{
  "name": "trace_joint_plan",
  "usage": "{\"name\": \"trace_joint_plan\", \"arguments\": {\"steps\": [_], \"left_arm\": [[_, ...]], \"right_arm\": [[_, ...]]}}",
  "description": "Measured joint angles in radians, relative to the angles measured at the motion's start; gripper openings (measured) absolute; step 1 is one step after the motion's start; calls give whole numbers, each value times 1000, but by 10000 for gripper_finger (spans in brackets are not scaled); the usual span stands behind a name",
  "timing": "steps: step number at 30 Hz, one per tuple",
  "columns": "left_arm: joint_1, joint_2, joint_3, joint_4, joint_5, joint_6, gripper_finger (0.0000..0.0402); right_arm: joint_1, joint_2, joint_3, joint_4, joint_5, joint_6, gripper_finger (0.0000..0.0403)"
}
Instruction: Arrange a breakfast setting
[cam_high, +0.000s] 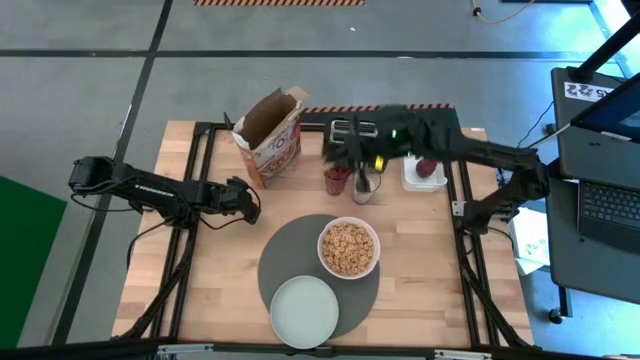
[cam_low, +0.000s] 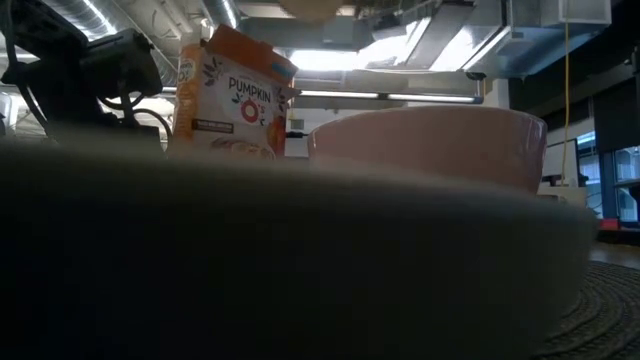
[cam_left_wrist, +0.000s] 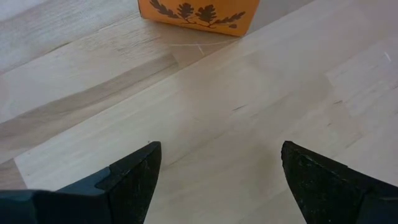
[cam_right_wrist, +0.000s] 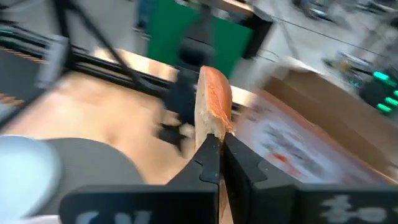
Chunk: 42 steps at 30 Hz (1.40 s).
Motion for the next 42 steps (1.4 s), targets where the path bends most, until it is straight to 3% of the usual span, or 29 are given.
{"name": "trace_joint_plan", "arguments": {"steps": [4, 14, 19, 31, 42], "left_arm": [[0, 0, 0, 0, 0, 0, 322], [0, 0, 0, 0, 0, 0, 322], [0, 0, 0, 0, 0, 0, 322], [0, 0, 0, 1, 0, 0, 322], [0, 0, 0, 3, 0, 0, 322]], "right_arm": [[107, 0, -1, 9, 26, 10, 5], [387, 32, -1, 2, 329, 236, 4], [508, 67, 1, 118, 484, 385, 4], [738, 321, -1, 376, 732, 939, 4], [955, 513, 0, 367, 1086, 1618, 4]]}}
